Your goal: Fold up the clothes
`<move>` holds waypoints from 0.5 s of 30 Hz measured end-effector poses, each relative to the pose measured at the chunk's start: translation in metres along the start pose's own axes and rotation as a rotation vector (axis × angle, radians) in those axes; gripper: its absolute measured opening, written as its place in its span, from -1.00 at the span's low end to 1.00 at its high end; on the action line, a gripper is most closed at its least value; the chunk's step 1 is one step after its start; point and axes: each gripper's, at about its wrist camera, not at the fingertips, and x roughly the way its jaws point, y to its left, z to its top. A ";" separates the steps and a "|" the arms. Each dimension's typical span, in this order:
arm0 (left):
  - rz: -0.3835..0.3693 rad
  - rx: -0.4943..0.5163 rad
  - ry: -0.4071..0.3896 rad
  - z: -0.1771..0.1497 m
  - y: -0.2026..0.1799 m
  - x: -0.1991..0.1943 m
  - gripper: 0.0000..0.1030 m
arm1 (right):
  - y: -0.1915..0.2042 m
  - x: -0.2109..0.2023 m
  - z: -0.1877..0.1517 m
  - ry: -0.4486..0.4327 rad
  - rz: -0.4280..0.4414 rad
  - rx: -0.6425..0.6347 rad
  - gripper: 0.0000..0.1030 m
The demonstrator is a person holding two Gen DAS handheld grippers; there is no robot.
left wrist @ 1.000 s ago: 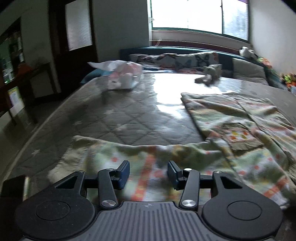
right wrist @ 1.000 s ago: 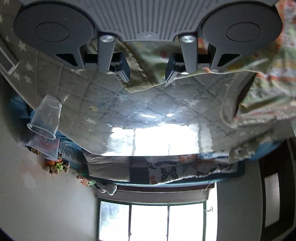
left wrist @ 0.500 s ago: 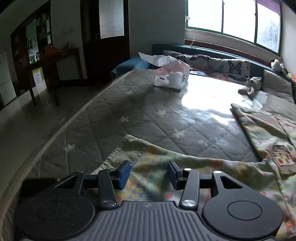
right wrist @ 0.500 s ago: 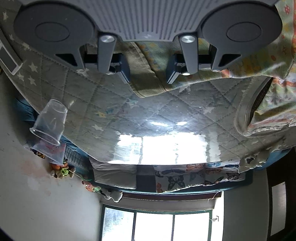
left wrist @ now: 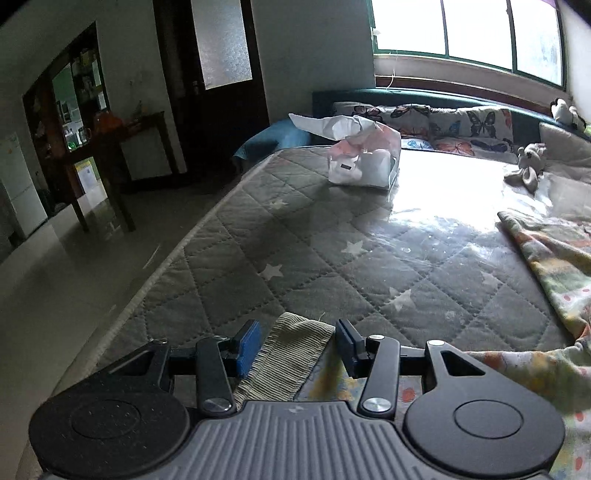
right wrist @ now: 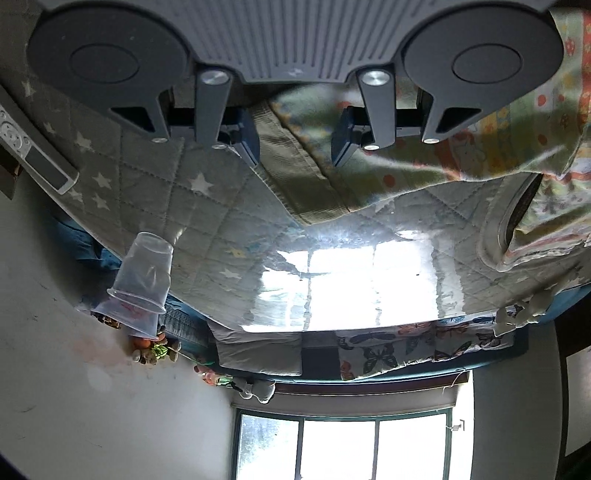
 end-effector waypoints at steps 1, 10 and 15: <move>0.000 0.005 -0.002 0.000 -0.002 -0.003 -0.06 | 0.000 -0.001 0.000 0.000 0.007 0.000 -0.18; -0.123 0.041 -0.082 0.002 -0.037 -0.056 0.15 | -0.013 -0.004 -0.001 -0.008 0.013 0.046 -0.17; -0.227 0.094 -0.118 0.003 -0.071 -0.082 0.29 | -0.023 -0.012 -0.004 -0.030 0.004 0.084 -0.17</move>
